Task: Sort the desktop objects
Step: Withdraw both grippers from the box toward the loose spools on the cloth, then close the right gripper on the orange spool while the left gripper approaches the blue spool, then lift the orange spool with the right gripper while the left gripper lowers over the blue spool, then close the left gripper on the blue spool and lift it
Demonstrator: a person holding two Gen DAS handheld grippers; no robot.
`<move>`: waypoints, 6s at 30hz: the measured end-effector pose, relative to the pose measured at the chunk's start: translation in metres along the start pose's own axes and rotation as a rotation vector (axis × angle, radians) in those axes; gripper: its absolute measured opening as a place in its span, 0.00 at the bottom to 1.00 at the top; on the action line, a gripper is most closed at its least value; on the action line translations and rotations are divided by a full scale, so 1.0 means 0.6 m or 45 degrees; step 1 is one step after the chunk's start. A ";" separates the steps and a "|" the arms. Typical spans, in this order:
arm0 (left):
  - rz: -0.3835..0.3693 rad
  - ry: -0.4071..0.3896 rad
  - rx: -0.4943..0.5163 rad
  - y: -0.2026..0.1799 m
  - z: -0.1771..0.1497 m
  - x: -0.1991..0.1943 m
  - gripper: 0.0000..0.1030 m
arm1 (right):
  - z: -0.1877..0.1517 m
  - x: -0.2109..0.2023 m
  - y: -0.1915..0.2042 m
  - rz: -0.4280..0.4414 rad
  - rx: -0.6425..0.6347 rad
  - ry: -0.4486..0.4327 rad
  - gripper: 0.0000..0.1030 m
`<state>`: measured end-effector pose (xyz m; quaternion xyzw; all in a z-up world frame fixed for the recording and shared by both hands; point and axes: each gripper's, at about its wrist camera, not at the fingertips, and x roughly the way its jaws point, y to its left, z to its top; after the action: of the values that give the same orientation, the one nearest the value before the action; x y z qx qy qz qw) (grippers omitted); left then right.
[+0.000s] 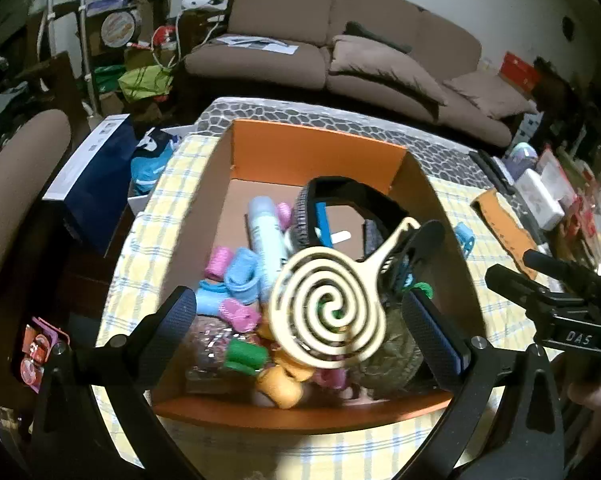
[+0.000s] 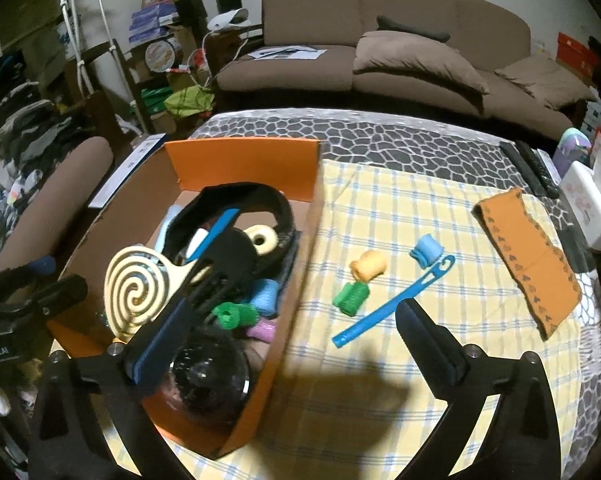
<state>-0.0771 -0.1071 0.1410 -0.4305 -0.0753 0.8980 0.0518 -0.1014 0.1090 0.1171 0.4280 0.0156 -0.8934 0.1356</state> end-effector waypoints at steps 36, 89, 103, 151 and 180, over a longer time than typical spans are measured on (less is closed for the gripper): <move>-0.092 0.027 0.321 -0.297 0.015 0.069 1.00 | -0.035 -0.059 -0.251 -0.081 0.249 -0.014 0.99; -0.109 -0.007 0.229 -0.245 0.121 0.108 1.00 | 0.004 0.195 -0.146 0.147 -0.132 0.060 0.51; -0.114 0.018 0.227 -0.241 0.120 0.125 1.00 | 0.000 0.223 -0.153 0.170 -0.059 0.067 0.36; -0.102 0.237 0.296 -0.445 0.117 0.344 0.99 | -0.008 0.039 -0.363 -0.032 0.191 -0.008 0.35; 0.043 0.289 0.261 -0.440 0.075 0.422 0.31 | -0.018 0.048 -0.401 -0.013 0.252 -0.004 0.35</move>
<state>-0.2631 0.1884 0.0227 -0.5229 0.0302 0.8473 0.0884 -0.1716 0.3354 0.0666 0.4377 -0.0708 -0.8920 0.0880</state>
